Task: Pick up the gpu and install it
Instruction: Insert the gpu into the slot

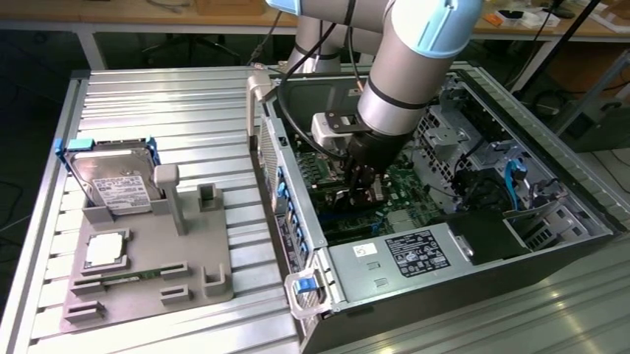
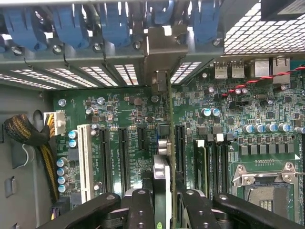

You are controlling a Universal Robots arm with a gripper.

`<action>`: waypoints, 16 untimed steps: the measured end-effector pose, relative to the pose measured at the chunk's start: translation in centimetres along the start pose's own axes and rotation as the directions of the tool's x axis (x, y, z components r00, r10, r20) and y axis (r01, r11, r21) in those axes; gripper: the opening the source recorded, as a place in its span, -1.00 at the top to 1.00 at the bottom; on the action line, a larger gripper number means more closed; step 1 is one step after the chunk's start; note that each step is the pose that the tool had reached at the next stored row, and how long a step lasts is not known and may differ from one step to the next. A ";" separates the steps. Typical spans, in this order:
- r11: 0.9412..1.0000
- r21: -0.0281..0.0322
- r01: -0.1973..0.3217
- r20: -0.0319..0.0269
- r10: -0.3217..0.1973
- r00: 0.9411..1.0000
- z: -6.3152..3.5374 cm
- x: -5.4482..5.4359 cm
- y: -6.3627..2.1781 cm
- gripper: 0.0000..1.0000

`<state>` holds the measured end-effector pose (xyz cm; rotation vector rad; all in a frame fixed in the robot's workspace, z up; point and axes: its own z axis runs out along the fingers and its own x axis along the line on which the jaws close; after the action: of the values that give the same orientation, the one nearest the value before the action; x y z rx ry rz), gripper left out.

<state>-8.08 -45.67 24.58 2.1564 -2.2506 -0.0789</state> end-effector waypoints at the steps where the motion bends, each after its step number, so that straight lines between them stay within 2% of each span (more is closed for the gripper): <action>1: 1.000 0.000 0.000 0.000 0.000 1.000 0.00 -0.1 0.00 0.46; 7: 1.000 0.000 0.000 0.000 0.000 1.000 0.15 -0.1 0.00 0.46; 9: 1.000 -0.001 0.000 -0.002 0.000 1.000 0.10 0.1 -0.01 0.46; 16: 1.000 0.000 0.000 0.000 0.000 1.000 0.21 0.0 -0.07 0.46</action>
<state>-8.03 -45.72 24.36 2.1567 -2.2505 -0.0791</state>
